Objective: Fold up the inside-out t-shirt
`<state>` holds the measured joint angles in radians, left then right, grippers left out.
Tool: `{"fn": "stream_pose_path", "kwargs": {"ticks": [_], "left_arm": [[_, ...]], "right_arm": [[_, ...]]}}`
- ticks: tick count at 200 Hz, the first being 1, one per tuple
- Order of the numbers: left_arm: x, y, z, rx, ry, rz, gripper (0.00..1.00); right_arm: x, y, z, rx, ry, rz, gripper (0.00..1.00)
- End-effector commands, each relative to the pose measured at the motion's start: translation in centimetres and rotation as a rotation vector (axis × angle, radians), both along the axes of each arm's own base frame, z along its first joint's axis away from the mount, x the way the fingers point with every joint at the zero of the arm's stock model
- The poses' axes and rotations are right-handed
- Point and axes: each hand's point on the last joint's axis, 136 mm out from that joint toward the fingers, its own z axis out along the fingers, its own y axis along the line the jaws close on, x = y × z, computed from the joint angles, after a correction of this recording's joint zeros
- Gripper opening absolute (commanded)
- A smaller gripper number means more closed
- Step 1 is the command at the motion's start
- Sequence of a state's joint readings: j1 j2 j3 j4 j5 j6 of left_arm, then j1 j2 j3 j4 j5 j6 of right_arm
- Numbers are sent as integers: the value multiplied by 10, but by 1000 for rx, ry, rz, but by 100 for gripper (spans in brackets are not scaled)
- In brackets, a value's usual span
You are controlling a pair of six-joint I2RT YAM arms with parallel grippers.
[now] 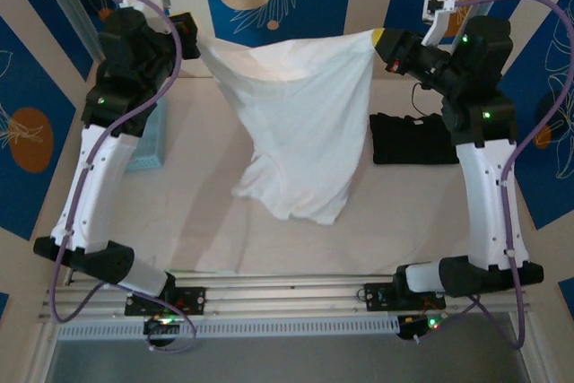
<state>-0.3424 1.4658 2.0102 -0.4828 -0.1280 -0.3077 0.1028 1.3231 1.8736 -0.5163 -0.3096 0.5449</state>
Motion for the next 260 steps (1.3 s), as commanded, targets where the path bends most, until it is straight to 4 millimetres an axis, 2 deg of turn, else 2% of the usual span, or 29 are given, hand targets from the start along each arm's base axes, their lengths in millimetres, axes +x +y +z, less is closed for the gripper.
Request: {"fn": "stream_pose_path", "kwargs": {"ticks": [1,13,30,59,72,90,107,120,132,150,165,209,236,260], "left_arm": [[-69,10,60,-76,-164,-93,0],[-84,9,48,-89,-150,-126,0],[-95,5,9,-126,-84,-169,0],[-86,-11,-103,-155,156,-227,0],[-80,-19,-143,-155,266,-247,0],[-78,-36,-175,-165,374,-319,0],[-75,-46,-195,-168,445,-359,0],[-73,-50,-206,-157,482,-369,0],[-73,-51,-214,-144,501,-365,0],[-73,-49,-221,-135,513,-355,0],[-74,-49,-223,-134,513,-352,0],[-77,-45,-225,-121,515,-341,0],[-79,-44,-226,-110,515,-335,0],[-79,-43,-228,-106,519,-335,0]], "right_arm": [[-43,-4,7,-38,-77,-12,0],[-52,-1,-23,-57,-33,-11,0],[-64,3,-86,-94,67,-8,0],[-82,23,-219,-168,297,33,0],[-91,34,-278,-227,404,61,0],[-102,49,-344,-333,498,106,3],[-107,57,-386,-470,548,128,15],[-108,62,-399,-577,542,144,26],[-107,71,-399,-673,481,168,36],[-109,98,-390,-751,351,260,49],[-112,125,-387,-742,285,360,55],[-111,196,-390,-715,146,510,61],[-103,223,-402,-731,121,543,61],[-108,237,-414,-736,101,601,61]]}}
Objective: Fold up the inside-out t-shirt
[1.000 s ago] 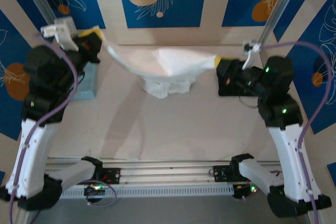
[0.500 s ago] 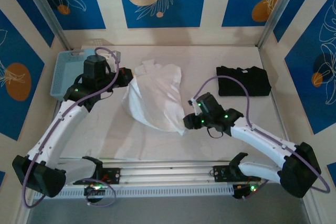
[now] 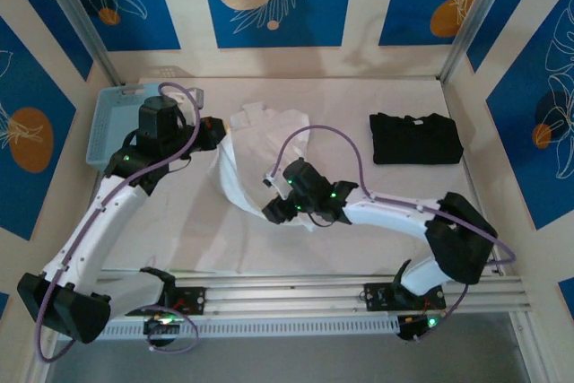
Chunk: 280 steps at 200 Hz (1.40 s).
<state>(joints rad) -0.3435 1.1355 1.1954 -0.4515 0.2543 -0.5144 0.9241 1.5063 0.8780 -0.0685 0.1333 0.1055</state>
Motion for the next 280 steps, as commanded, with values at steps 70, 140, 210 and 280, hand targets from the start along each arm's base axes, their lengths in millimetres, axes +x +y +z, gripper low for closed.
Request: {"fn": "stream_pose_path", "kwargs": {"ticks": [70,140,210,280], "left_arm": [[-6,3,1,28,-24,-8,0],[-5,4,-3,39,-18,-2,0],[6,29,-22,157,-26,117,0],[82,5,-79,186,56,137,4]], "right_arm": [[-2,35,4,93,-68,127,65],[25,24,-2,12,-136,-3,42],[48,-18,5,-18,-150,-194,0],[98,-82,81,361,244,-509,0]]}}
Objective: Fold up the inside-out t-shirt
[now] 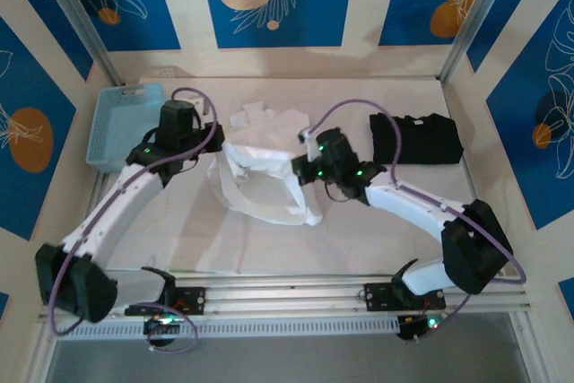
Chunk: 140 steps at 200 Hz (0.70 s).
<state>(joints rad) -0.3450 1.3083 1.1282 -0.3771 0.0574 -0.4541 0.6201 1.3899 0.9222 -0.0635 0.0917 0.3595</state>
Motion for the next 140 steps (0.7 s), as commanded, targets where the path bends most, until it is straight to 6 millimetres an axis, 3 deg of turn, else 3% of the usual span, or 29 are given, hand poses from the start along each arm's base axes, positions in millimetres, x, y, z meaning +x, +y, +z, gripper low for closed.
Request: {"fn": "stream_pose_path", "kwargs": {"ticks": [1,19,34,59,84,114,140], "left_arm": [[36,-14,1,-8,-36,-1,4],[55,-19,-17,40,6,-14,17],[51,-18,-35,83,70,-31,31],[11,-6,-66,100,118,-40,56],[-40,1,-98,79,166,-68,68],[-76,-11,-133,17,258,-129,68],[-79,-20,-148,5,286,-151,59]], "right_arm": [[7,-9,15,151,163,-67,0],[26,-22,17,201,213,-122,0],[40,-30,12,215,245,-154,0],[51,-39,2,227,279,-169,0],[56,-47,-5,228,290,-175,0],[56,-53,-13,229,301,-187,0],[55,-55,-16,233,306,-193,0]]}}
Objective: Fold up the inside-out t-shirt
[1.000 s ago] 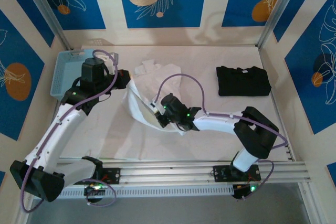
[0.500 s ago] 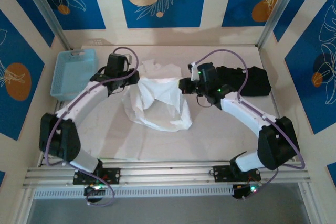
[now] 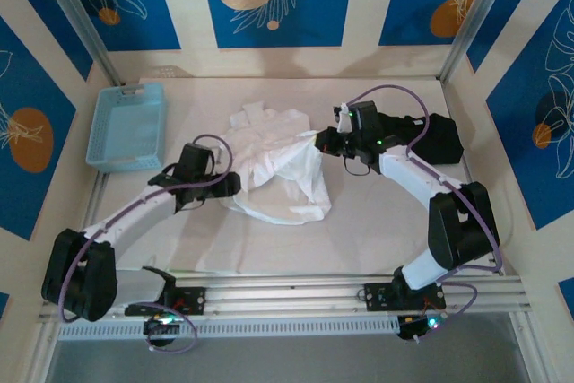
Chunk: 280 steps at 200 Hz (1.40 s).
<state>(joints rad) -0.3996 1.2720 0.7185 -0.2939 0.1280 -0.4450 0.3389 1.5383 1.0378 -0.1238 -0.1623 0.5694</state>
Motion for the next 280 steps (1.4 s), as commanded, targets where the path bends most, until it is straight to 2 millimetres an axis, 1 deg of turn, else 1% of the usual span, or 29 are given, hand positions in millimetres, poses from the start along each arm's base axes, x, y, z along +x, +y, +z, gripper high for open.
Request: {"fn": "stream_pose_path", "kwargs": {"ticks": [1,33,65,75,90,95,99,112,120,129,141,142,143,150,160,168,178,189,204,215,226,257,280], "left_arm": [[1,-17,-4,-64,6,-31,59],[15,-23,-10,-58,2,-39,40],[25,-25,-19,-33,10,-44,25],[28,-25,-20,-24,13,-44,17],[34,-23,-14,-3,-6,-39,3],[36,-21,-8,12,-21,-37,0],[38,-18,-3,25,-35,-34,0],[44,-7,26,77,-104,-10,0],[46,1,51,95,-161,7,0],[46,8,84,101,-234,28,0],[43,18,139,88,-356,61,0],[42,19,146,84,-372,66,0],[42,20,150,82,-383,69,0],[38,26,187,63,-470,97,0],[30,37,239,30,-603,146,0],[24,45,276,9,-701,180,0],[18,55,315,4,-799,216,0],[15,67,346,32,-870,257,0],[16,84,373,105,-922,325,0],[16,94,388,156,-952,367,0],[16,102,402,185,-979,398,0],[16,107,428,215,-1020,417,0],[14,110,447,236,-1044,420,0]], "right_arm": [[-5,1,-2,27,21,9,0],[-6,2,-4,31,26,16,0],[-8,2,-5,31,29,18,0],[-8,1,-4,31,26,17,0],[-7,-1,3,21,10,19,0],[-6,-2,7,13,1,21,0],[-6,-3,9,4,-7,24,0],[-5,-12,28,-49,-52,36,0],[-5,-19,43,-87,-86,42,0],[-6,-27,65,-128,-132,47,0],[-10,-40,103,-188,-221,39,0],[-10,-40,103,-188,-221,39,0],[-10,-42,109,-200,-235,36,0],[-14,-51,134,-238,-300,23,0],[-19,-63,168,-283,-384,-10,0],[-22,-73,194,-312,-451,-40,0],[-27,-86,224,-335,-522,-83,0],[-30,-101,249,-353,-578,-135,0],[-33,-119,274,-370,-624,-196,0],[-35,-128,287,-373,-643,-226,0],[-38,-134,297,-370,-655,-242,0],[-46,-137,317,-368,-689,-240,0],[-58,-141,342,-362,-742,-259,0]]}}
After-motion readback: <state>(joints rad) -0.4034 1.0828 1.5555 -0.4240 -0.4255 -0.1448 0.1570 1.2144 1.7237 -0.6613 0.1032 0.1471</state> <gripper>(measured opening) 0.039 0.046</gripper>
